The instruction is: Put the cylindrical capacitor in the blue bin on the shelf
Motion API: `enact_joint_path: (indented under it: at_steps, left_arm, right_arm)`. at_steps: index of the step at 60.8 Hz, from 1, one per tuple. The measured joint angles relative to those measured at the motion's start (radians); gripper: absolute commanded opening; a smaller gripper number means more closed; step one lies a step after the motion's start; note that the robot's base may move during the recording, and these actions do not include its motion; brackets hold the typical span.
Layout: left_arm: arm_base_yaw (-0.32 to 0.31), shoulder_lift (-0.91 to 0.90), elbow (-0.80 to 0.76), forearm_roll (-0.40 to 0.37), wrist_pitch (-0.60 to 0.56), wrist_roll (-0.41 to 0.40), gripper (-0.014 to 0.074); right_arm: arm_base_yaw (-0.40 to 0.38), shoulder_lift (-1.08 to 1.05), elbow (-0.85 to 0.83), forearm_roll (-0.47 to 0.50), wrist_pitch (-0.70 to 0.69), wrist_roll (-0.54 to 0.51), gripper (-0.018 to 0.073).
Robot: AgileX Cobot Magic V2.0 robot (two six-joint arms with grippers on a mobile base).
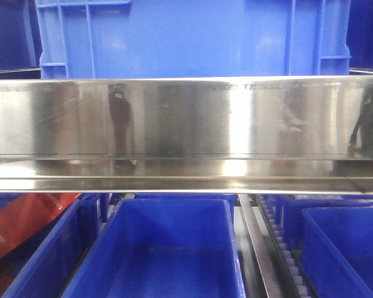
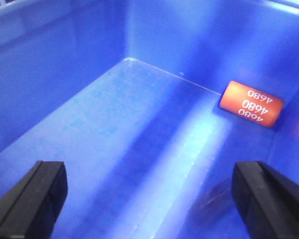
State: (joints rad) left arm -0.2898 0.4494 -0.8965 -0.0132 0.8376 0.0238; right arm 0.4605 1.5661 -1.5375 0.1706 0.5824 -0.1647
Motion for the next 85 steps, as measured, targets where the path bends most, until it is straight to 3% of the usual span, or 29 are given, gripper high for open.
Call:
enact_joint_path:
  at_steps: [16,23,46,62,85]
  left_arm:
    - [0.000,0.000,0.000,-0.002,0.000,0.000,-0.0081]
    - [0.000,0.000,0.006,-0.002,-0.002,0.000,-0.0081]
    - [0.000,0.000,0.010,0.000,-0.005,0.000,-0.0081]
    - [0.000,0.000,0.010,0.002,-0.015,0.000,-0.0081]
    - [0.000,0.000,0.010,0.002,-0.019,0.000,-0.0081]
  right_arm:
    - [-0.019,-0.154,0.002,0.002,0.004,0.000,-0.0030]
    - [-0.055,-0.255,0.053,0.002,-0.008,0.000,-0.0148]
    - [-0.199,-0.679,0.543,-0.004,-0.096,0.000,-0.0142]
    - [-0.201,-0.973,0.837,-0.010,-0.148,0.002,-0.0142]
    - [-0.201,-1.243,1.007,-0.010,-0.192,0.002,-0.0142]
